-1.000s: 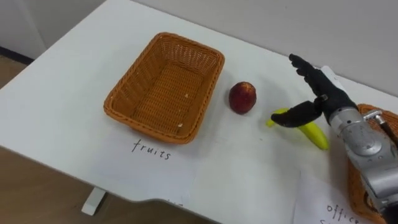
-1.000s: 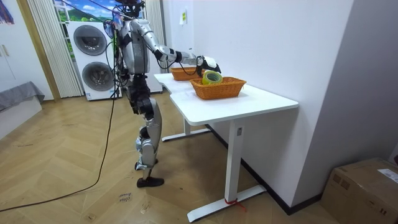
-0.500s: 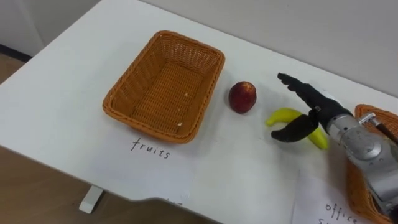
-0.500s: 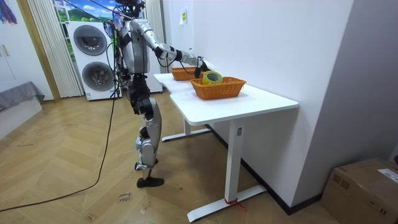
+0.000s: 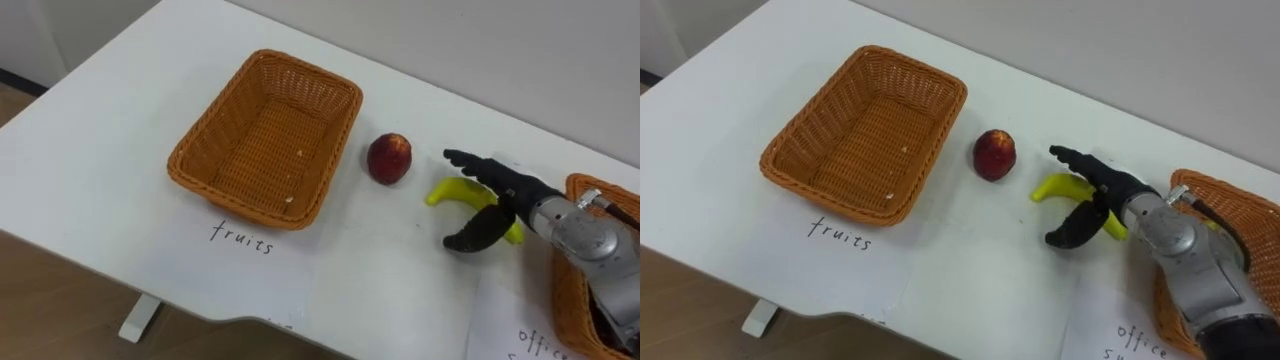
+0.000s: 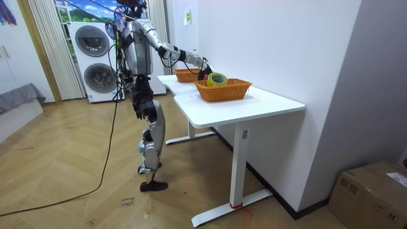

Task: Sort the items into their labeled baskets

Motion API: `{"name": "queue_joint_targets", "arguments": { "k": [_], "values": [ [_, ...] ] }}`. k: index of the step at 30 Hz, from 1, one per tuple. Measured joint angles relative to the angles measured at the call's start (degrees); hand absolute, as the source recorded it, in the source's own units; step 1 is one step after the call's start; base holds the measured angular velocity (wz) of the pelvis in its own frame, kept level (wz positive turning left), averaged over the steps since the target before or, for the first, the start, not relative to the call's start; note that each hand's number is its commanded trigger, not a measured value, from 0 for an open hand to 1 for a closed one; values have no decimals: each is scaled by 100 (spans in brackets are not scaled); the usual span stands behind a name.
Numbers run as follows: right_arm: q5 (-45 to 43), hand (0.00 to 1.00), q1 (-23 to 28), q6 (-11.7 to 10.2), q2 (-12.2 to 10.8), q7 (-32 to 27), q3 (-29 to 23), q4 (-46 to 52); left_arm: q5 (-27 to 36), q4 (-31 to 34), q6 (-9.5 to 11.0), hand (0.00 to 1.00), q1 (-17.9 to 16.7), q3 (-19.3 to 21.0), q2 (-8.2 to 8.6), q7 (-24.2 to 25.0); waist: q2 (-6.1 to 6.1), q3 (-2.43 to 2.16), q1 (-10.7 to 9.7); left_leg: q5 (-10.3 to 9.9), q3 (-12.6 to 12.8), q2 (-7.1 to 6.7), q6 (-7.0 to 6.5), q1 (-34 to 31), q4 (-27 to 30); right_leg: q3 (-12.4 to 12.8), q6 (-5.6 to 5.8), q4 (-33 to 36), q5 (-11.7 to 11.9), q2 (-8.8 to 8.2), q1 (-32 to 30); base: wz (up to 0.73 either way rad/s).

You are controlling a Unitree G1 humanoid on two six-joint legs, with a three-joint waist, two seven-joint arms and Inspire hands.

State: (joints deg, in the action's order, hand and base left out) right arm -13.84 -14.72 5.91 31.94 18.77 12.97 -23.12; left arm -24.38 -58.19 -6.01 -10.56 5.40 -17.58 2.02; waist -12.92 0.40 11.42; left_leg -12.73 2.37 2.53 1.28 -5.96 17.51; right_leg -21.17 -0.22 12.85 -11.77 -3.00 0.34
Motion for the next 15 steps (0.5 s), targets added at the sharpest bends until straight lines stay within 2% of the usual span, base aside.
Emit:
{"name": "queue_joint_targets", "arguments": {
  "k": [15],
  "values": [
    [-273,0,-5,168,78,393,0,-84,1,1,-43,0,6,-18,-154,91,-23,11,38,-2,-16,0,1,-33,-29,-9,0,0,0,5,-46,0]
  ]
}}
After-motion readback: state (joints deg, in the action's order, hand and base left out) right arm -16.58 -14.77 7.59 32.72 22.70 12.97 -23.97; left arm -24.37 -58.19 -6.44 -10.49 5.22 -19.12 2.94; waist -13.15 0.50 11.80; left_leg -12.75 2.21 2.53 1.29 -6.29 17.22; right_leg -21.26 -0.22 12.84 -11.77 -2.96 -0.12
